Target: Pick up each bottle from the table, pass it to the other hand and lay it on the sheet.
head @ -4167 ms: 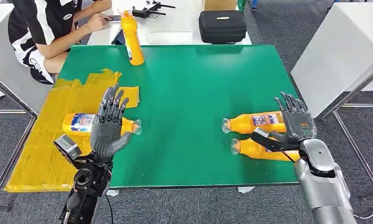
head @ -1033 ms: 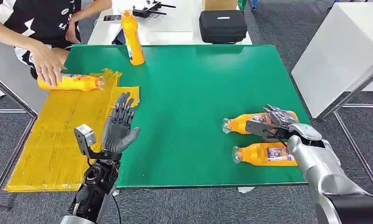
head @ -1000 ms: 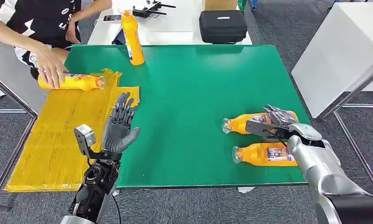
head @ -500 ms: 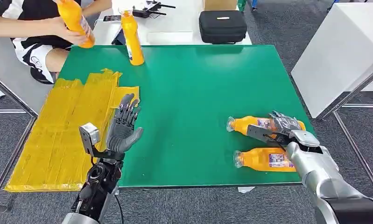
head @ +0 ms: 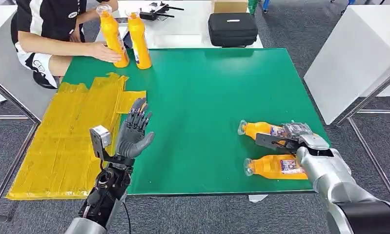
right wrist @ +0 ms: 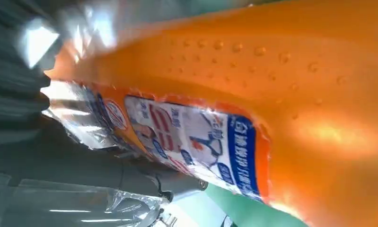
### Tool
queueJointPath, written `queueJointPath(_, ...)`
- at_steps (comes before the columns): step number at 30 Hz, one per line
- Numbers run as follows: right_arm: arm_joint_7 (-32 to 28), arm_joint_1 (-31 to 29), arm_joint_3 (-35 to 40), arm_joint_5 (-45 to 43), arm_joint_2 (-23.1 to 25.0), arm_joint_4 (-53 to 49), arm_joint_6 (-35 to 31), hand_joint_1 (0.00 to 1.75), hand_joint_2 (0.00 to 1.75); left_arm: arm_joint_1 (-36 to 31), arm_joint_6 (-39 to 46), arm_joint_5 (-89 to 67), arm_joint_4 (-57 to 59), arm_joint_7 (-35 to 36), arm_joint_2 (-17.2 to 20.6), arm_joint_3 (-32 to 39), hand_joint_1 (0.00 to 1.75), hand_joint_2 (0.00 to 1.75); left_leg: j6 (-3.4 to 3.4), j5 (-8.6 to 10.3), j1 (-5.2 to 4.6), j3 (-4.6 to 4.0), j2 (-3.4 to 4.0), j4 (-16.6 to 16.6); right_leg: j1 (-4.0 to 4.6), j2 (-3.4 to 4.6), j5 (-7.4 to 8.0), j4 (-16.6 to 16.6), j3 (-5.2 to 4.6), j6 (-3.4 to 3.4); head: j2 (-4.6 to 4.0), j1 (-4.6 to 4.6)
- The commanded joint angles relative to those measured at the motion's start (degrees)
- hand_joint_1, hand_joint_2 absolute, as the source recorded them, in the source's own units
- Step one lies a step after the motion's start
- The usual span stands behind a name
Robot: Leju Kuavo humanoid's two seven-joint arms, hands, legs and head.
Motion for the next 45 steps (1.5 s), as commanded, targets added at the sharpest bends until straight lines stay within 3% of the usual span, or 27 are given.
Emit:
queueJointPath(1,0.2,1.3,3.2,1.5,1.5,3.6,-4.5,1.75,1.75,-2.7,0.1,1.0,5.3,-0.4,1.0,-1.7,0.0,1.75,-0.17,-0.1,0.09,0.31,-0.03,-0.1,0.08,-0.01,-0.11,-0.1,0.37,-0.05,0.0,0.0)
queueJointPath(4,0.5,1.7,1.1,0.7,2.9,1.7,-15.9,1.75,1.75,-1.7,0.9,1.2,4.1,-0.3,1.4,-1.5,0.0,1.75,-0.21,-0.14,0.09,0.39,0.07,-0.1,0.07,0.09,-0.12,-0.1,0.42,-0.06,0.0,0.02)
queueJointPath(8,0.1,2.7,-2.6,-1.0,4.4,-0.8,-26.1,1.75,1.75,-1.0,1.3,1.2,3.4,-0.1,1.2,-1.3,0.0,1.75,-0.29,-0.23,0.06,0.39,0.3,0.0,0.04,0.33,-0.14,0.0,0.37,-0.08,0.0,-0.02)
queueJointPath(9,-0.2,3.8,-4.9,-2.2,5.0,-3.0,-33.5,1.75,1.75,-1.0,1.6,1.2,3.4,0.0,1.1,-1.3,0.0,1.75,-0.14,-0.09,0.03,0.03,0.18,0.0,0.03,0.19,-0.03,0.0,0.04,-0.04,0.0,0.0)
queueJointPath(10,-0.2,3.8,-4.9,-2.2,5.0,-3.0,-33.5,1.75,1.75,-1.0,1.6,1.2,3.4,0.0,1.1,-1.3,0.0,1.75,-0.2,-0.15,0.03,0.13,0.2,0.0,0.02,0.22,-0.09,0.0,0.13,-0.06,0.0,-0.02)
queueJointPath(11,-2.4,5.4,-8.0,-5.3,5.9,-6.3,-40.9,1.75,1.75,-1.0,1.9,1.1,3.6,-0.1,1.0,-1.3,0.0,1.75,-0.13,-0.09,0.02,0.01,0.13,0.0,0.01,0.13,-0.05,0.0,0.02,-0.03,0.0,0.0)
queueJointPath(13,-5.1,7.8,-12.2,-6.9,7.1,-12.9,-46.0,1.75,1.75,-1.2,2.5,1.2,4.0,-0.1,0.8,-1.4,0.0,1.75,-0.13,-0.1,0.02,0.0,0.11,0.0,0.02,0.12,-0.07,0.0,0.02,-0.03,0.0,-0.02)
queueJointPath(16,-7.8,11.0,-17.1,-7.2,9.1,-21.2,-46.0,1.75,1.75,-1.4,2.8,1.2,4.4,-0.1,0.7,-1.5,0.0,1.75,-0.16,-0.18,0.03,0.06,0.19,0.0,0.02,0.2,-0.12,0.0,0.07,-0.03,0.0,-0.02)
queueJointPath(17,-16.4,14.4,-27.0,-8.6,13.7,-30.6,-46.0,1.75,1.75,-1.5,3.1,1.3,4.6,-0.2,0.6,-1.6,0.0,1.75,-0.2,-0.24,0.03,0.14,0.22,0.0,0.02,0.24,-0.18,0.0,0.14,-0.04,0.0,0.0)
queueJointPath(18,-16.4,14.4,-27.0,-8.6,13.7,-30.6,-46.0,1.75,1.75,-1.5,3.1,1.3,4.6,-0.2,0.6,-1.6,0.0,1.75,-0.17,-0.17,0.03,0.02,0.14,0.0,0.03,0.15,-0.13,0.0,0.04,-0.04,0.0,-0.02)
queueJointPath(19,-24.3,16.5,-34.4,-10.0,18.9,-37.4,-46.0,1.75,1.75,-1.5,3.3,1.4,4.9,-0.4,0.6,-1.8,0.0,1.75,-0.22,-0.24,0.04,0.08,0.21,0.0,0.03,0.23,-0.18,0.0,0.07,-0.07,0.0,0.0)
queueJointPath(24,-26.4,17.4,-35.6,-11.1,20.3,-39.4,-46.0,1.75,1.75,-1.5,3.3,1.4,5.1,-0.4,0.5,-1.9,0.0,1.75,-0.25,-0.26,0.04,-0.11,0.13,0.0,0.03,0.13,-0.21,0.1,-0.09,-0.07,0.0,-0.07)
queueJointPath(27,-33.7,17.3,-37.6,-19.2,22.7,-38.2,-46.0,1.75,1.75,-1.6,3.4,1.2,5.0,-0.9,0.5,-2.4,0.0,1.75,-0.25,-0.25,0.08,-0.09,-0.12,0.1,0.05,-0.12,-0.3,0.1,-0.02,-0.07,0.0,0.0)
queueJointPath(29,-35.4,18.3,-29.4,-31.6,21.4,-36.1,-46.0,1.75,1.75,-1.5,3.4,0.1,3.4,-1.2,0.7,-3.9,0.0,1.75,-0.2,-0.23,0.07,-0.11,-0.09,0.0,0.04,-0.02,-0.24,0.0,-0.05,-0.04,0.0,0.0)
queueJointPath(30,-34.7,19.6,-24.7,-39.0,21.3,-37.6,-39.8,1.75,1.75,-1.7,3.1,-1.1,2.3,-1.2,1.0,-5.7,0.0,1.75,-0.16,-0.17,0.06,-0.25,-0.05,0.0,0.03,0.02,-0.16,0.0,-0.2,-0.04,0.0,0.0)
queueJointPath(32,-32.5,20.3,-19.8,-41.4,20.3,-38.3,-41.9,1.75,1.75,-1.7,3.6,-1.3,1.4,-0.6,0.9,-6.4,0.0,1.75,-0.24,-0.3,0.1,-0.08,0.16,0.1,0.07,0.2,-0.22,0.0,-0.06,-0.07,0.0,-0.02)
queueJointPath(35,-32.3,20.4,-18.2,-43.6,19.8,-38.1,-40.9,1.75,1.75,-1.8,3.6,-1.6,1.3,-0.4,1.1,-7.0,0.0,1.75,-0.24,-0.25,0.07,-0.16,0.0,0.1,0.05,0.0,-0.25,0.1,-0.11,-0.09,0.0,0.0)
queueJointPath(37,-32.5,21.2,-15.2,-46.3,20.2,-38.6,-37.7,1.75,1.75,-1.9,3.0,-3.0,0.0,-0.2,1.3,-9.1,0.0,1.75,-0.26,-0.31,0.07,-0.09,0.1,0.1,0.05,0.13,-0.26,0.1,-0.05,-0.09,0.0,0.02)
queueJointPath(39,-31.0,23.6,-10.5,-52.8,21.6,-40.9,-29.1,1.75,1.75,-0.8,3.2,-5.0,-4.8,-0.1,1.3,-12.3,0.0,1.75,-0.22,-0.23,0.06,-0.21,0.01,0.0,0.05,0.02,-0.21,0.1,-0.18,-0.08,0.0,-0.02)
queueJointPath(45,-29.2,21.8,-1.0,-56.1,24.6,-36.7,-25.3,1.75,1.75,3.2,5.7,-5.8,-16.1,2.7,2.7,-16.8,0.0,1.75,-0.26,-0.37,0.1,-0.12,0.41,0.1,0.09,0.34,-0.23,0.1,-0.18,-0.08,0.0,-0.02)
